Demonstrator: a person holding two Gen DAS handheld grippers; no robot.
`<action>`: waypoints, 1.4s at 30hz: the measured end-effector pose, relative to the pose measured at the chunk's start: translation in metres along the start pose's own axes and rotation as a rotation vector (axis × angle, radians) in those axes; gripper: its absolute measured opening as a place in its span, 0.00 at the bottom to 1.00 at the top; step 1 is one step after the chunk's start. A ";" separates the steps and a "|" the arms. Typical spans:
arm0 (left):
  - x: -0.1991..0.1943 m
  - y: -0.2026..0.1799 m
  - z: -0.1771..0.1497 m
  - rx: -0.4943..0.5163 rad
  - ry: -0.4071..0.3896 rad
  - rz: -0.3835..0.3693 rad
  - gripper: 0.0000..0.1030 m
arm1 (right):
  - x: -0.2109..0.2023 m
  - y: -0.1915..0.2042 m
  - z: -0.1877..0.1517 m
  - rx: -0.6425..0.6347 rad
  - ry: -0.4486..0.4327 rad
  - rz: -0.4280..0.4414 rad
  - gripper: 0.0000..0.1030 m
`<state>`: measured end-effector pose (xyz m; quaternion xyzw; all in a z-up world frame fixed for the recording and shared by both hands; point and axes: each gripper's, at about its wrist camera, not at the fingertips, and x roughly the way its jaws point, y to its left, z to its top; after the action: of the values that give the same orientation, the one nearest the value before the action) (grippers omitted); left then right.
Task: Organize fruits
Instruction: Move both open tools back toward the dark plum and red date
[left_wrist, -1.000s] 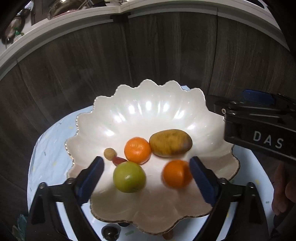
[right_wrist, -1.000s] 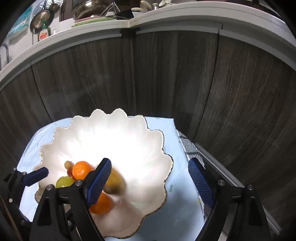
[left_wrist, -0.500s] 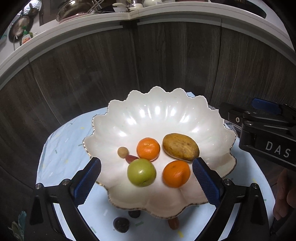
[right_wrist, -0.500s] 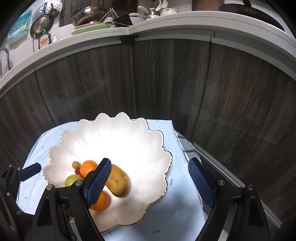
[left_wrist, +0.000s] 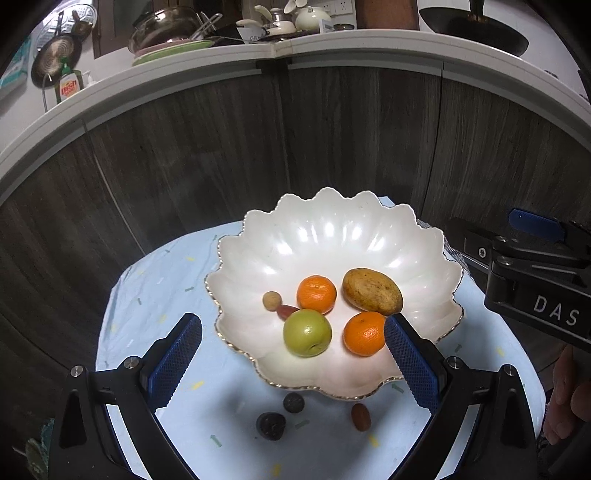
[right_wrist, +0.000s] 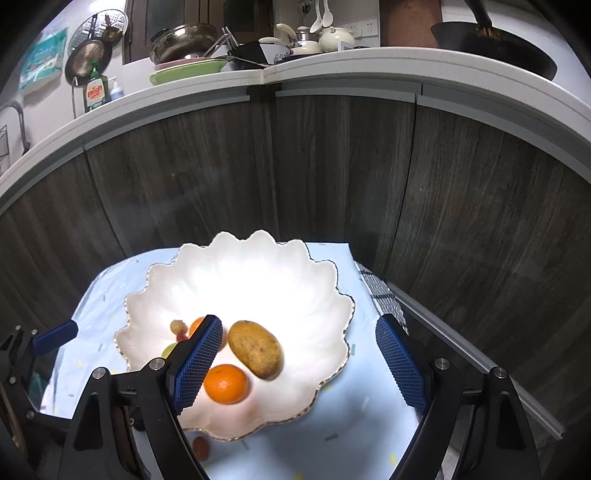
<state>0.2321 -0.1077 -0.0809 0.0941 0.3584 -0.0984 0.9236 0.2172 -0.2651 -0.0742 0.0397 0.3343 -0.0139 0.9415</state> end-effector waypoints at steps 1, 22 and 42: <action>-0.003 0.002 -0.001 -0.001 -0.003 0.001 0.98 | -0.002 0.001 -0.001 0.000 -0.001 0.000 0.83; -0.038 0.028 -0.035 0.022 -0.001 0.008 0.97 | -0.041 0.023 -0.030 0.020 -0.017 -0.024 0.83; -0.046 0.031 -0.076 0.113 0.017 0.002 0.92 | -0.048 0.046 -0.069 -0.024 0.019 -0.018 0.83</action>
<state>0.1582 -0.0542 -0.1015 0.1473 0.3600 -0.1168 0.9138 0.1386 -0.2137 -0.0946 0.0258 0.3439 -0.0178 0.9385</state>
